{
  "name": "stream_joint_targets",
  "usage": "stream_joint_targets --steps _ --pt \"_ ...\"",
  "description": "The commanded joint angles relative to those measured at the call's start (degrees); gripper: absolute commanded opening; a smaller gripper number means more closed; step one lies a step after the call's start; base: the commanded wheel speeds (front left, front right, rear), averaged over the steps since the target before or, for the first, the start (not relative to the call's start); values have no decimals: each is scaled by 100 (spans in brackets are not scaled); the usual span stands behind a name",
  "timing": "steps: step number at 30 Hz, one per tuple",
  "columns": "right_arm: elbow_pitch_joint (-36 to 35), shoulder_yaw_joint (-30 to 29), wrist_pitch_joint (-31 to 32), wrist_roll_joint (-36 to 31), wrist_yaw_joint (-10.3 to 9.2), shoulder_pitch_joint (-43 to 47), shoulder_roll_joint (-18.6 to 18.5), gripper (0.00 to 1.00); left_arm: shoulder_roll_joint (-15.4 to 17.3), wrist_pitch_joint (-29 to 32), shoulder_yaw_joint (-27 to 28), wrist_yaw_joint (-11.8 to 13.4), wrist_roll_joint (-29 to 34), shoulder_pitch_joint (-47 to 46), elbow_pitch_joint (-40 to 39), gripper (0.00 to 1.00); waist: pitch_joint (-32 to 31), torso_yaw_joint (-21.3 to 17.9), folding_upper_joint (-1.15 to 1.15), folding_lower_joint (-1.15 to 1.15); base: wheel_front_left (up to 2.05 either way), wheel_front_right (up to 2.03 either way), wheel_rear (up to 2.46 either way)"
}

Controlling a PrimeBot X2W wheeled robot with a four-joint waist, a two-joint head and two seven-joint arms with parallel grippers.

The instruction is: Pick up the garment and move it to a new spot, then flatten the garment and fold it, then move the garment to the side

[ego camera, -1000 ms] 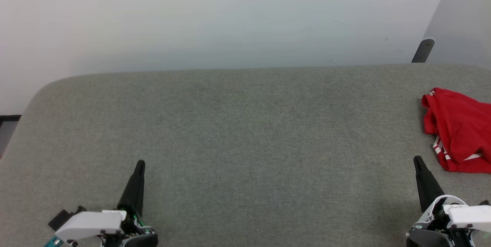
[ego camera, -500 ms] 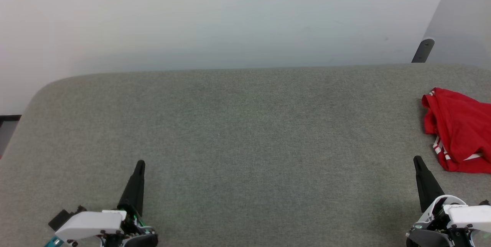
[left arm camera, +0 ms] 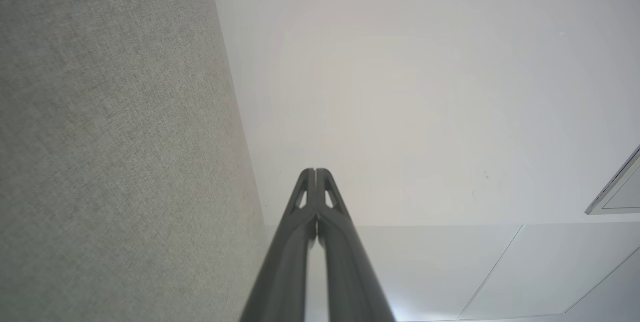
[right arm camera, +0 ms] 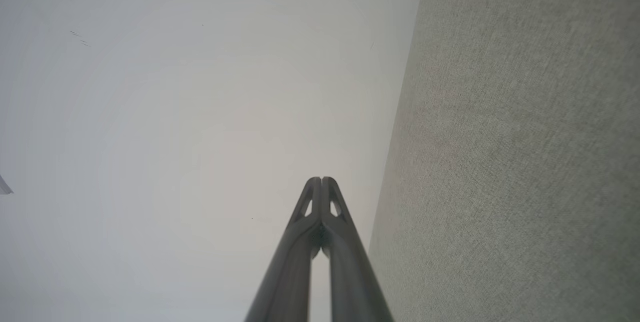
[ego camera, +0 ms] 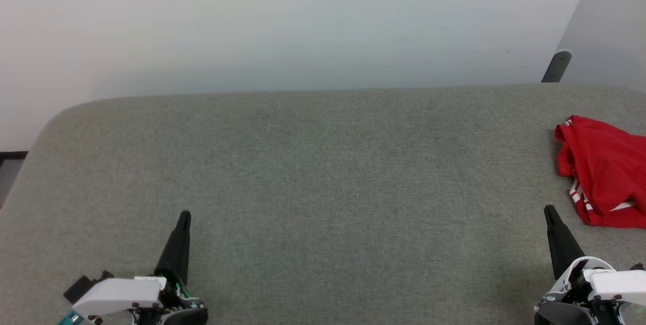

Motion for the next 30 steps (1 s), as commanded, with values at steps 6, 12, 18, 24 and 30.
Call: stream_joint_targets --steps 6,12,18,24,30 --pt "1 2 14 22 2 -16 20 0 -7 13 13 -31 -19 -55 7 0 0 0 0 0 0 0 0" --pt "1 2 13 23 2 -16 19 0 -7 12 13 -31 -19 -55 6 0 0 0 0 0 0 0 0" --pt "1 3 13 23 2 -16 19 0 -7 12 12 -31 -19 -55 6 0 0 0 0 0 0 0 0" --pt "1 3 13 23 2 -16 19 0 -7 12 12 -31 -20 -55 6 0 0 0 0 0 0 0 0" --pt "1 3 13 23 2 -16 19 0 -7 12 12 -31 -20 -55 6 0 0 0 0 0 0 0 0"
